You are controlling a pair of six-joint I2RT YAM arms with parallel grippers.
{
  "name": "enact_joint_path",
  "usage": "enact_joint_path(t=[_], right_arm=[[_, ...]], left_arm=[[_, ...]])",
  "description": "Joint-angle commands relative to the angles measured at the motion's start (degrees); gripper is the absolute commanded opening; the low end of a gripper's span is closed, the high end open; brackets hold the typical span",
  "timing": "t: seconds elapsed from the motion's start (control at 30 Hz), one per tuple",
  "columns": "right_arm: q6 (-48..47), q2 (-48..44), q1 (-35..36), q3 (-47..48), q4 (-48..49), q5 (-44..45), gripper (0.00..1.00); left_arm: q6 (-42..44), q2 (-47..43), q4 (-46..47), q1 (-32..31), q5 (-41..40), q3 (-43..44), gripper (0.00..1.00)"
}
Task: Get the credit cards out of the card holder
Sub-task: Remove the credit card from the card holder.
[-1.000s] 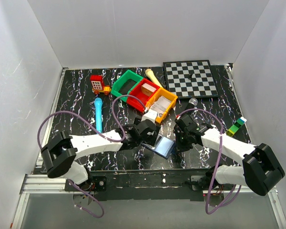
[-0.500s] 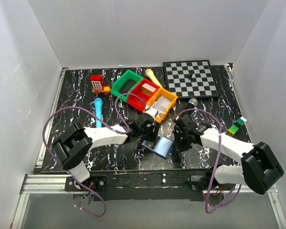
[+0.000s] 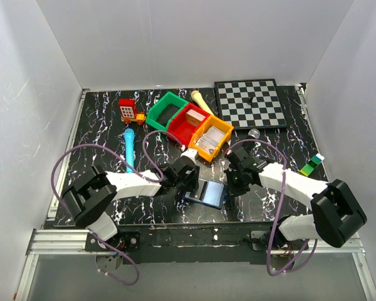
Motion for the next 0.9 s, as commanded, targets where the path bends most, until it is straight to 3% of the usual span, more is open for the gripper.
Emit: enact_joint_path(t=[0.0, 0.2, 0.3, 0.43, 0.47, 0.6, 0.73, 0.87], right_arm=[[-1.9, 2.6, -0.2, 4.0, -0.1, 2.0, 0.01], [-3.2, 4.9, -0.6, 6.9, -0.9, 2.9, 0.01], [-3.9, 3.9, -0.6, 7.9, -2.4, 4.2, 0.01], [-5.8, -0.7, -0.7, 10.2, -7.4, 9.1, 0.01], [-6.1, -2.5, -0.7, 10.5, -8.3, 9.8, 0.07], [-6.7, -8.1, -0.7, 11.1, -9.8, 9.2, 0.47], [-5.9, -10.1, -0.7, 10.4, -8.3, 6.2, 0.57], [-5.5, -11.2, -0.7, 8.8, -4.3, 0.3, 0.58]], left_arm=[[-4.9, -5.6, -1.7, -1.0, -1.2, -6.8, 0.38], [-8.2, -11.6, -1.6, -1.9, -3.5, -11.2, 0.39], [-8.4, -14.7, -3.1, -2.3, -4.8, -11.2, 0.43], [-8.8, -20.6, -7.9, -2.8, -8.8, -10.0, 0.70], [-8.9, -22.3, -8.7, -2.7, -9.7, -9.9, 0.74], [-7.4, -27.6, -9.9, -2.7, -10.7, -8.8, 0.80], [-6.6, -27.2, -9.6, -2.7, -7.9, -7.3, 0.80], [-6.8, -25.3, -6.3, -2.8, -3.0, -7.5, 0.72]])
